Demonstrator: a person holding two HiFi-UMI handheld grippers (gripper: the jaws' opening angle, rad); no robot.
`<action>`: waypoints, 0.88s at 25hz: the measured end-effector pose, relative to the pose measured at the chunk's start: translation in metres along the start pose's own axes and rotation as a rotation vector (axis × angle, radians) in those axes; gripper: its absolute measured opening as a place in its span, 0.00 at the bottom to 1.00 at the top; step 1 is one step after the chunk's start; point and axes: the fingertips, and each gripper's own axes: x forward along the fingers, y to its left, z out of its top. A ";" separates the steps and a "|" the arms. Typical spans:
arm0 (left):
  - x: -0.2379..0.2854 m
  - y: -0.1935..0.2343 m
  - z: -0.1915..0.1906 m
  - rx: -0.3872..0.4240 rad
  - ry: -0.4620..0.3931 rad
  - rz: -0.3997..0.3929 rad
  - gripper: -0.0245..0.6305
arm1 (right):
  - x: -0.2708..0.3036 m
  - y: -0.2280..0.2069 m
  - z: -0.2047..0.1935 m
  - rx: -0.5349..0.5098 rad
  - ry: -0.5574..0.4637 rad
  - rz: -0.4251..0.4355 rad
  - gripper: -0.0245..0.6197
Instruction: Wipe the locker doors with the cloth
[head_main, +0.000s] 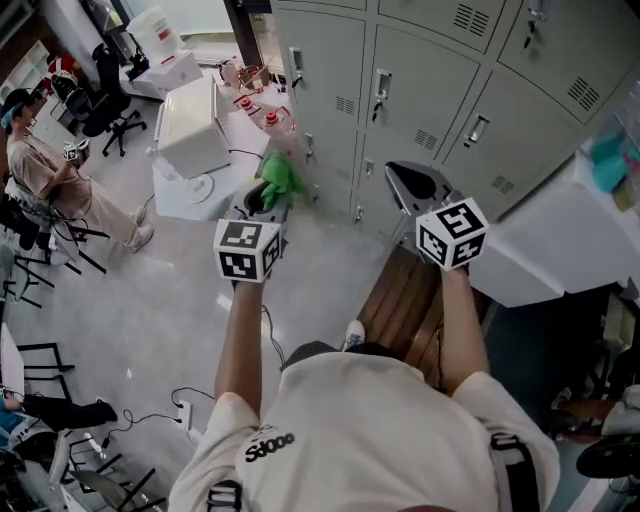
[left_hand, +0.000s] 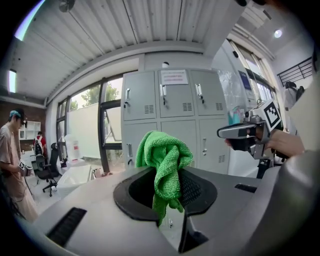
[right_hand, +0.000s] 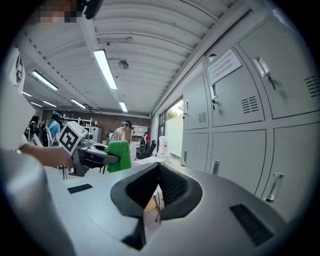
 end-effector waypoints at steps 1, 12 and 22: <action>0.011 0.002 0.001 0.006 0.002 -0.005 0.17 | 0.010 -0.009 -0.003 0.009 0.010 0.012 0.05; 0.129 0.069 -0.016 0.025 -0.062 -0.062 0.17 | 0.122 -0.072 -0.048 0.060 0.017 0.043 0.05; 0.248 0.190 -0.029 0.064 -0.079 -0.228 0.17 | 0.281 -0.113 -0.057 0.084 0.024 -0.106 0.05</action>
